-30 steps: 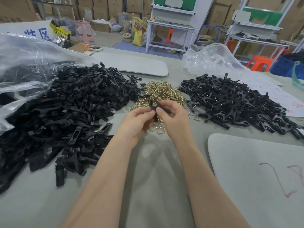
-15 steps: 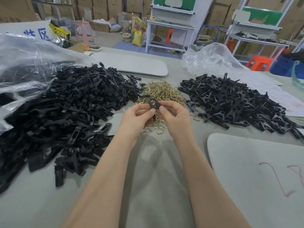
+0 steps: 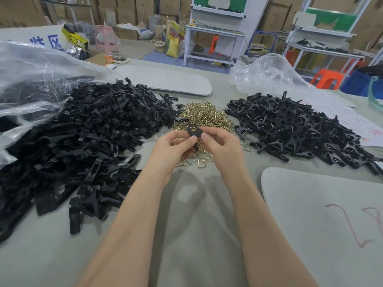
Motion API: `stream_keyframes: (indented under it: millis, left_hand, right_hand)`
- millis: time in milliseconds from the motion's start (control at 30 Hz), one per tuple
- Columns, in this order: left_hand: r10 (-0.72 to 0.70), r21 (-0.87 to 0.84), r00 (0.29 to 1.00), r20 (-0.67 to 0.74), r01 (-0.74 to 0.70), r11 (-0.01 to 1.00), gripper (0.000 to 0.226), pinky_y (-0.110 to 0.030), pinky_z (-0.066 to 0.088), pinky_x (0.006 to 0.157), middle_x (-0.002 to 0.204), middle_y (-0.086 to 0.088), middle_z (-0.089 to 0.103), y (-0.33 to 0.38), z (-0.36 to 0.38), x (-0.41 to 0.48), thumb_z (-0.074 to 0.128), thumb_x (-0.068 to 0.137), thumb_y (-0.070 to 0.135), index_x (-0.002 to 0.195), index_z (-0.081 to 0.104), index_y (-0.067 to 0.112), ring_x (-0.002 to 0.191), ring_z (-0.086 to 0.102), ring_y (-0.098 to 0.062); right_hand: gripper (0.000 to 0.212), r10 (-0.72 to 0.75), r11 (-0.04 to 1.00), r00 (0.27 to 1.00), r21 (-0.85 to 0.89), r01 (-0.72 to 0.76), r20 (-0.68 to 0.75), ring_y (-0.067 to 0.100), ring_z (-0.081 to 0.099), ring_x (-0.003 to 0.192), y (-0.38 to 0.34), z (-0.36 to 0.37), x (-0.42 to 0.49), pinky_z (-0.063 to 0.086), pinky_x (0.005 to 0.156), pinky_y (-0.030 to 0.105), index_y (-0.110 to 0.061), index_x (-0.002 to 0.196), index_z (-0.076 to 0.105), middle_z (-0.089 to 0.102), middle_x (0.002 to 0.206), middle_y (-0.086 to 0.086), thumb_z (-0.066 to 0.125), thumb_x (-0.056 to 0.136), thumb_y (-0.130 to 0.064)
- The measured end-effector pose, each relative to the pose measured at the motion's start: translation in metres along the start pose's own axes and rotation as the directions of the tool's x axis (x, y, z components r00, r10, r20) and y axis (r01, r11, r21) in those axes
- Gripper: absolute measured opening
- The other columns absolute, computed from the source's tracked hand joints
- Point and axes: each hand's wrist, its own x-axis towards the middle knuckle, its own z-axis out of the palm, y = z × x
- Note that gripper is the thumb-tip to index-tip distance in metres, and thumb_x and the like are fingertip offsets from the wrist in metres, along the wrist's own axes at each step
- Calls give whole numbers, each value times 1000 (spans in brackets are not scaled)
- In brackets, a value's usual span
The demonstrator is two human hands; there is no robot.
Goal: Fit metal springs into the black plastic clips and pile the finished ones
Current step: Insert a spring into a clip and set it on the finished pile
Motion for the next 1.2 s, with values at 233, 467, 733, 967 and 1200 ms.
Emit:
stream_keyframes:
  millis: [233, 467, 733, 967, 1200]
  left_hand:
    - [-10, -24, 1000, 4, 10, 1000, 10, -20, 55, 69, 66, 3, 64, -2, 2, 0, 66, 85, 2, 84, 62, 12, 63, 61, -9]
    - [-17, -51, 1000, 3, 17, 999, 11, -20, 54, 68, 63, 5, 65, -1, 4, 0, 65, 86, 2, 83, 61, 12, 64, 59, -10]
    - [8, -43, 1000, -3, -8, 999, 9, -16, 55, 66, 60, 8, 67, 1, 4, -2, 64, 87, 3, 85, 61, 11, 60, 63, -4]
    - [45, 57, 998, -48, -42, 998, 10, -26, 55, 74, 66, 3, 64, 0, 2, -2, 67, 86, 6, 84, 61, 14, 67, 60, -13]
    - [88, 85, 996, -29, -85, 993, 12, -21, 55, 72, 59, 11, 65, -1, -1, -1, 69, 84, 7, 80, 63, 17, 64, 63, -6]
  right_hand:
    - [24, 1, 1000, 1000, 11, -1, -23, 14, 68, 90, 0, 0, 0, 53, 86, 28, -21, 88, 69, 73, 94, 5, 59, 89, 1]
    - [25, 5, 1000, 999, 20, -4, -53, 20, 69, 92, -1, -2, 0, 54, 87, 31, -23, 85, 70, 73, 90, 3, 60, 88, 0]
    - [21, 13, 1000, 1000, 6, -13, -15, 12, 68, 84, -5, -4, -1, 55, 83, 24, -19, 87, 70, 73, 85, -1, 61, 88, -1]
    - [23, -24, 998, 1000, -64, 23, -19, 8, 68, 84, -4, -1, -2, 54, 84, 24, -23, 85, 70, 73, 84, -5, 62, 88, -1]
    - [19, 16, 1000, 1000, -8, -16, -16, 15, 68, 86, -1, -3, -1, 54, 85, 28, -16, 89, 69, 73, 88, 4, 61, 88, 1]
